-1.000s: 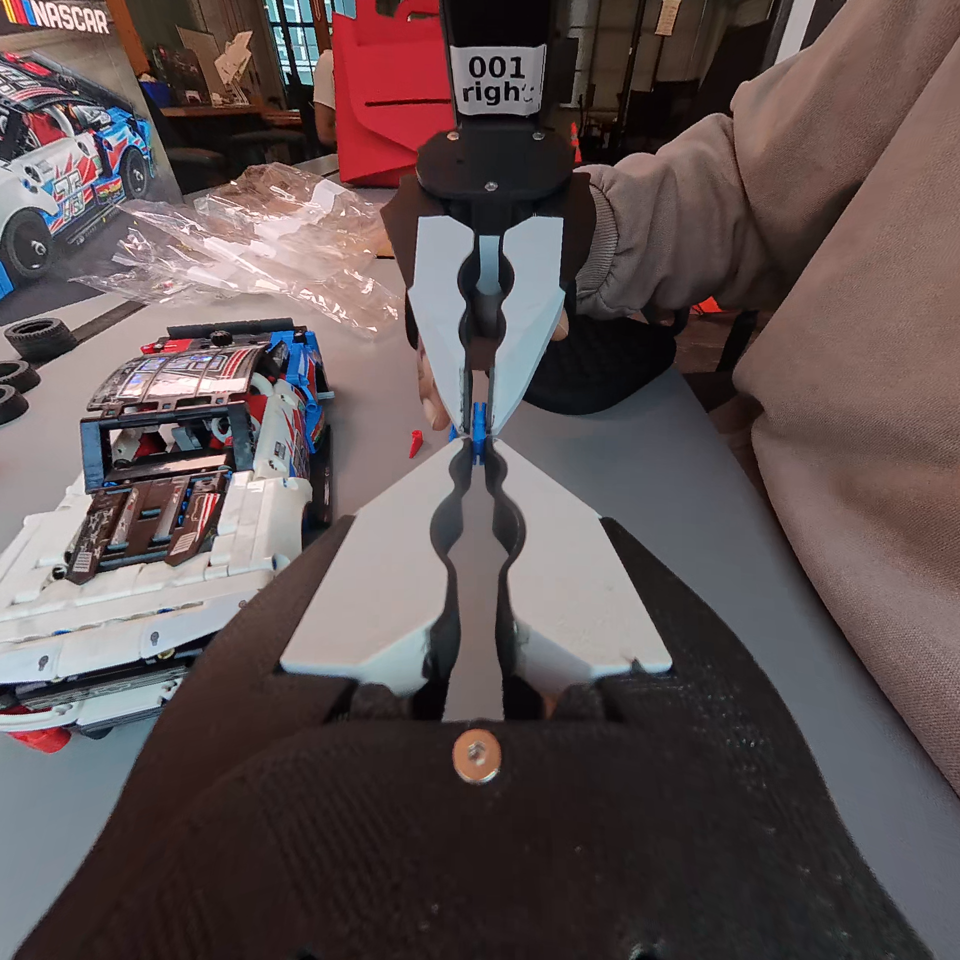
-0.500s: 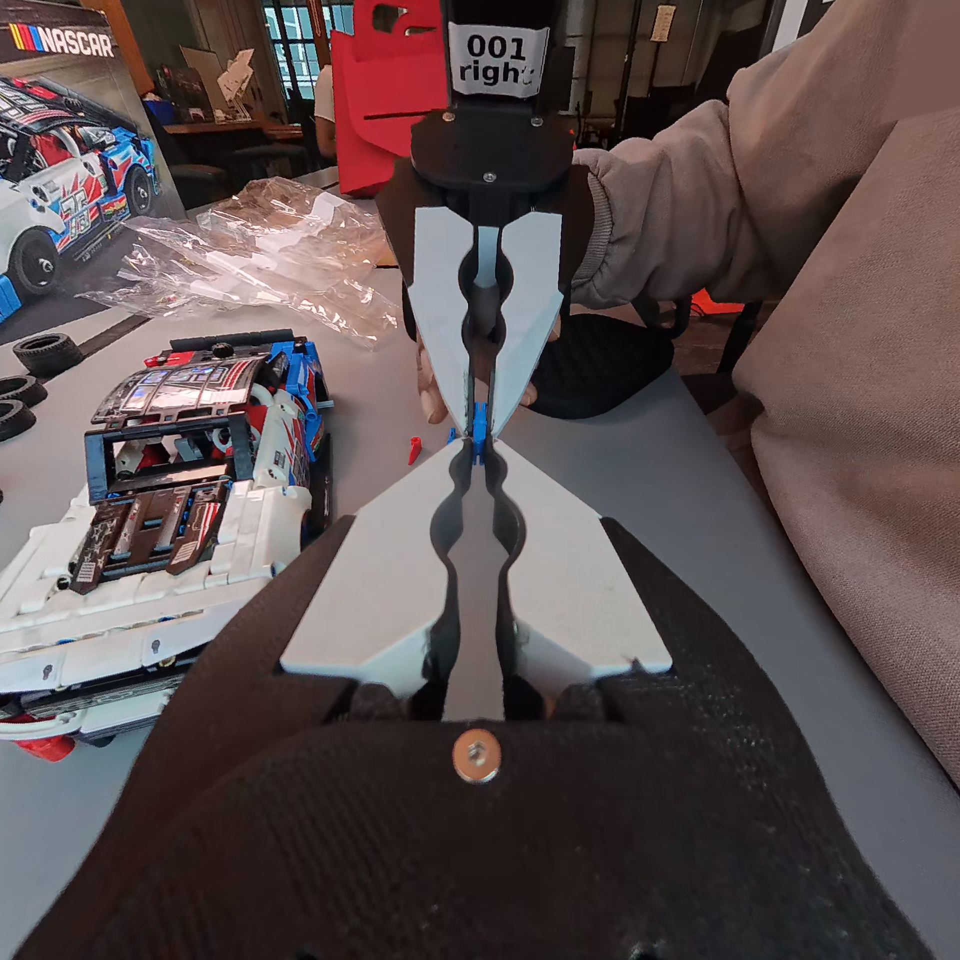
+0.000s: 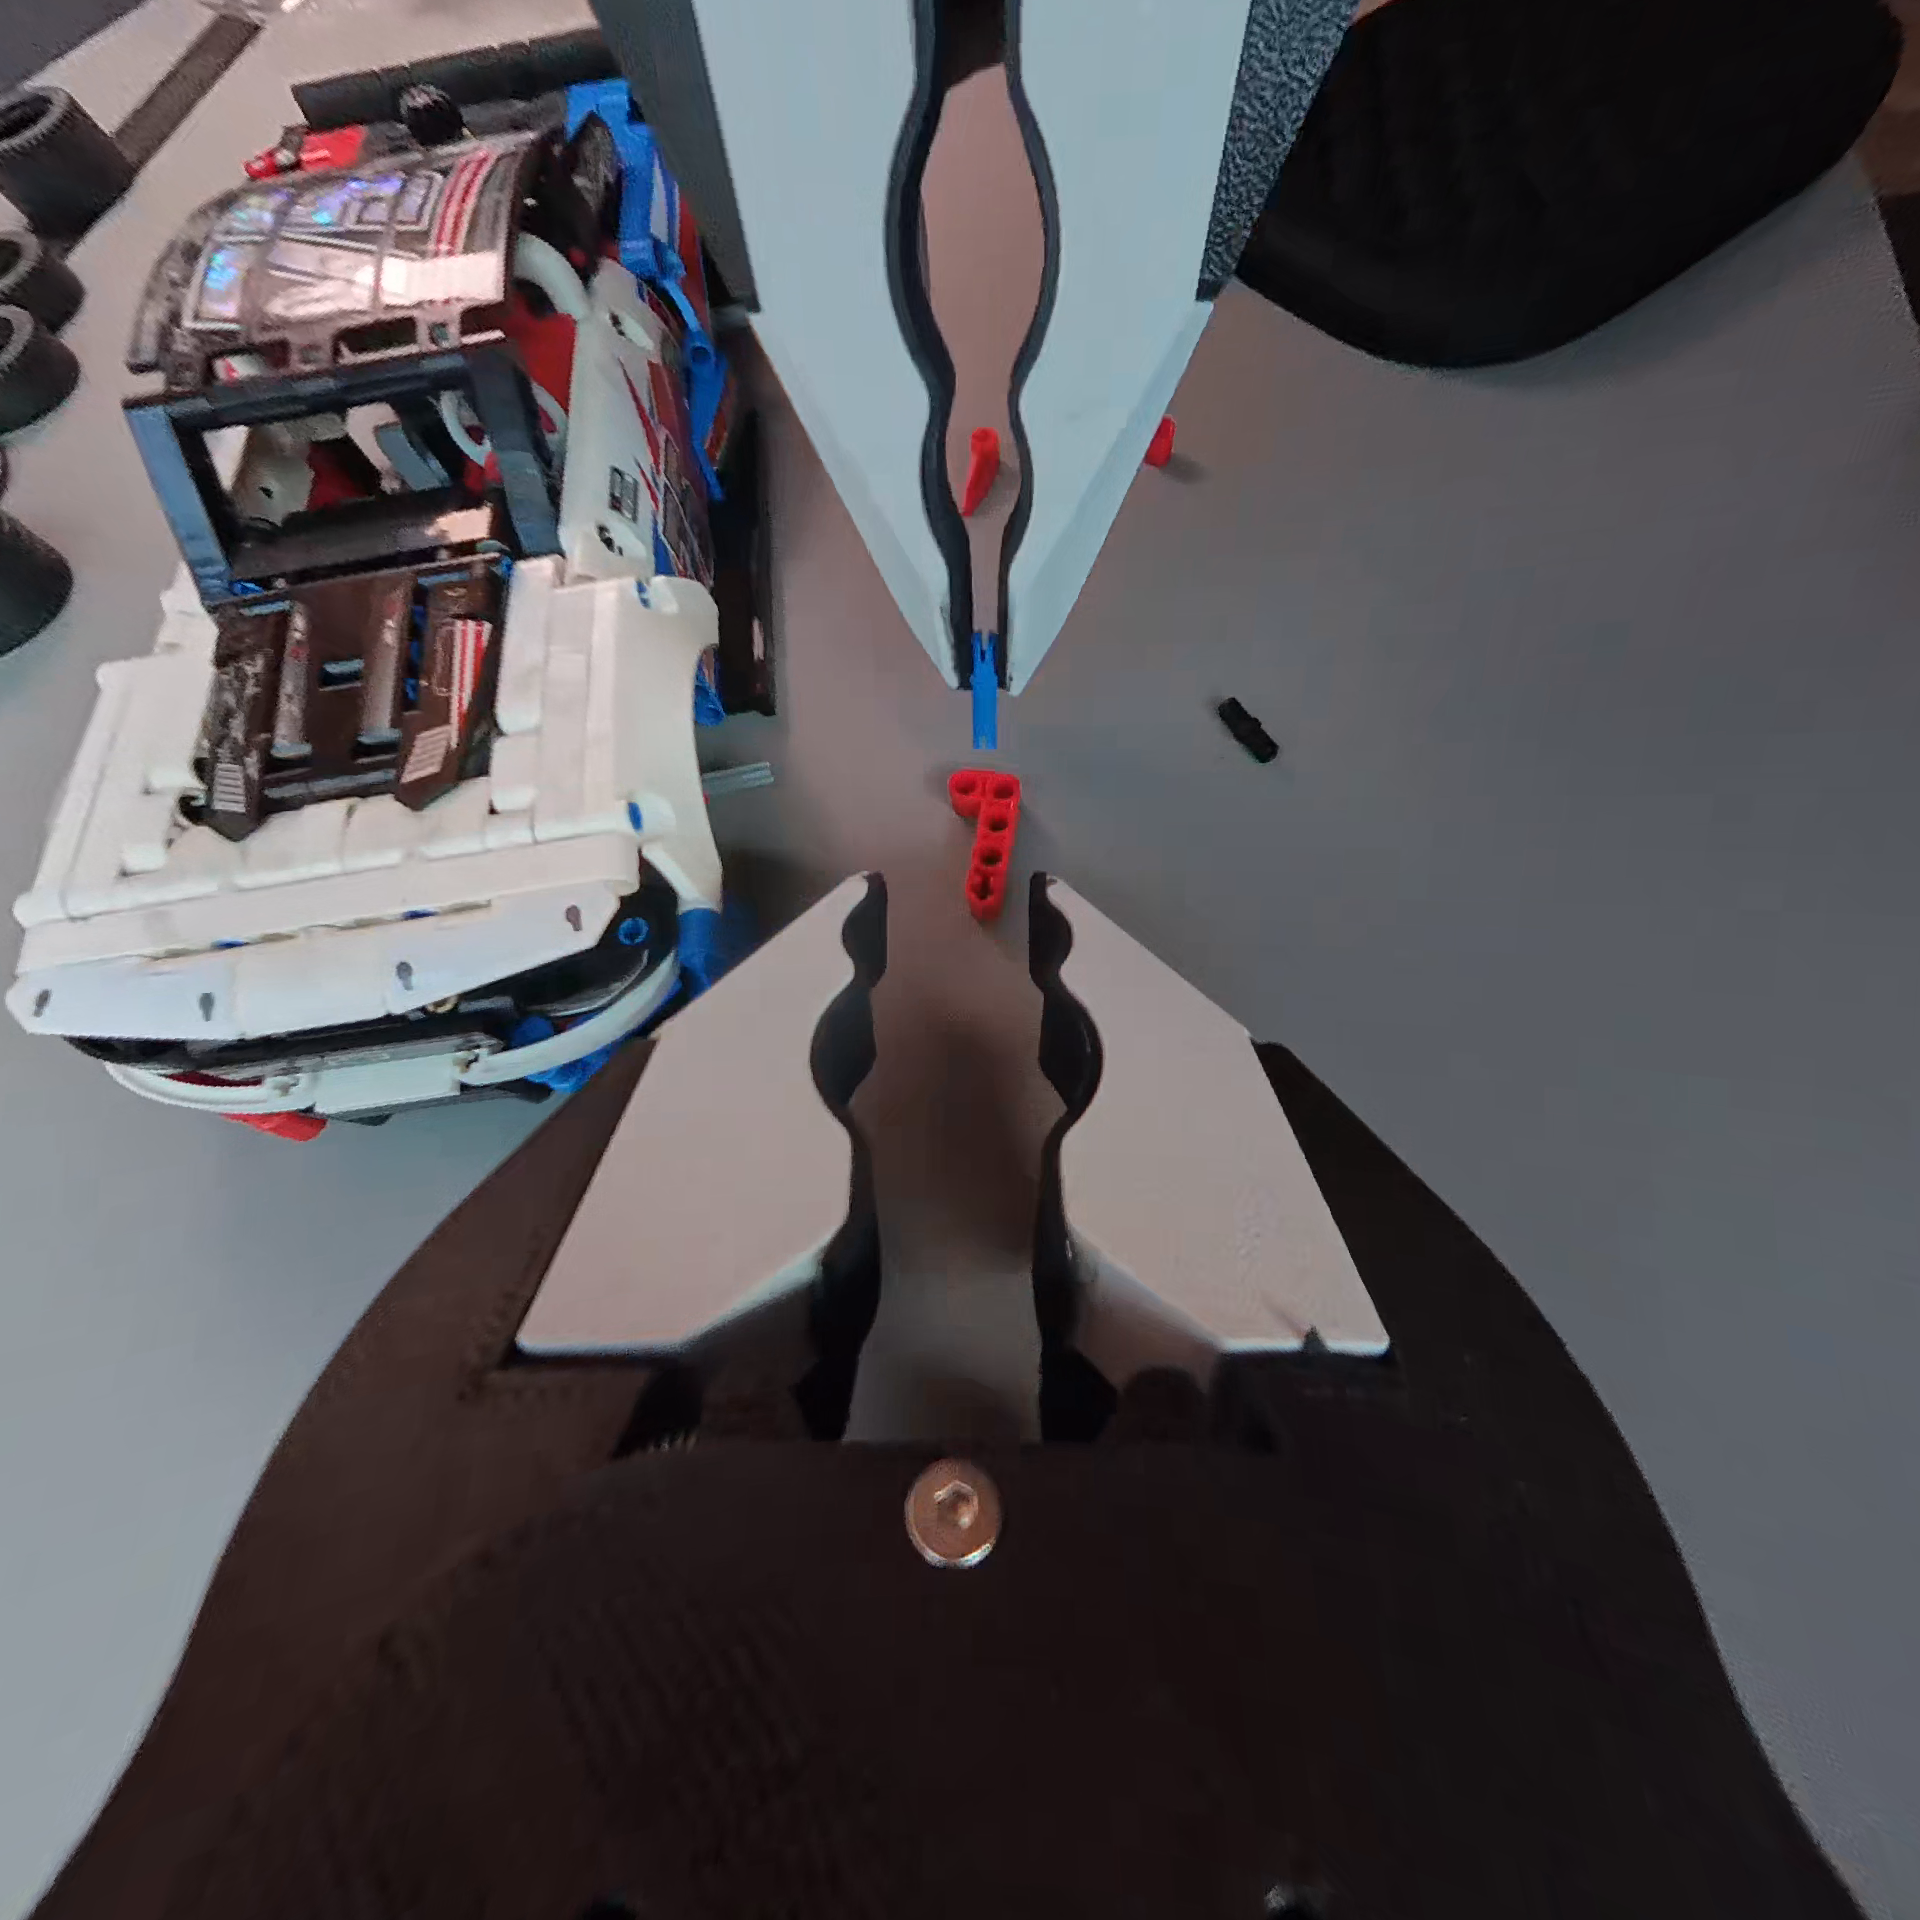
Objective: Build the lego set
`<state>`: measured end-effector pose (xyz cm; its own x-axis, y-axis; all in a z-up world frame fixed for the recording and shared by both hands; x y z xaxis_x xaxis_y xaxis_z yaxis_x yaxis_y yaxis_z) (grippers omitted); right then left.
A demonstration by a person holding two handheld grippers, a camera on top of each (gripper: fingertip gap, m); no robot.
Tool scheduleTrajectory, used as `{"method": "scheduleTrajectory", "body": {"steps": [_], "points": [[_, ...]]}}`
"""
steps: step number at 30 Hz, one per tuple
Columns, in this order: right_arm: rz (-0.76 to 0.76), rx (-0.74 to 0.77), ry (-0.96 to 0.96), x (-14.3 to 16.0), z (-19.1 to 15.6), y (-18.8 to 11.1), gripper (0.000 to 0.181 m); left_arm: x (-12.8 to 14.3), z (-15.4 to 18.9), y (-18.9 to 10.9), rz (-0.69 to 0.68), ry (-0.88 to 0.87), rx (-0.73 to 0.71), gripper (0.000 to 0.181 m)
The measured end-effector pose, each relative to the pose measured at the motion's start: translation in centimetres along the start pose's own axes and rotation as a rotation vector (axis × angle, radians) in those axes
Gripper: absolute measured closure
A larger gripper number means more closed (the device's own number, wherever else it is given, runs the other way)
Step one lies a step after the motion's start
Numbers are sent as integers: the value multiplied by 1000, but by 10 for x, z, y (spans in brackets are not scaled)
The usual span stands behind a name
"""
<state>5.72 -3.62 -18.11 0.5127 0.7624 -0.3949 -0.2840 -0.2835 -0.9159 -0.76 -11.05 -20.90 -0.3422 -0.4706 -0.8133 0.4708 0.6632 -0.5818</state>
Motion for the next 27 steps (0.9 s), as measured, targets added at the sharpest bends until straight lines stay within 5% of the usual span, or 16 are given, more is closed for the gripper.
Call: {"method": "scheduleTrajectory", "body": {"steps": [12,27], "points": [[-144,-49,-21,-11,3,10,179,3,3,12,-70,50,-2,175],[-210,5,-78,-14,-4,11,179,3,5,12,-68,66,9,176]]}}
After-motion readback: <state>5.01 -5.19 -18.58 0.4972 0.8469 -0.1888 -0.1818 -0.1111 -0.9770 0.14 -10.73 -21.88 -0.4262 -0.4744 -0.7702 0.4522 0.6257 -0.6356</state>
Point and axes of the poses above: each gripper's, where its closed fingertips meet, y out along the fingers, x out of its underside, z = x × y across the jaws, the point moved 6 cm from there along -y, back along the fingers, and after that the axes turned 6 degrees about -y, right-handed, at the moved point
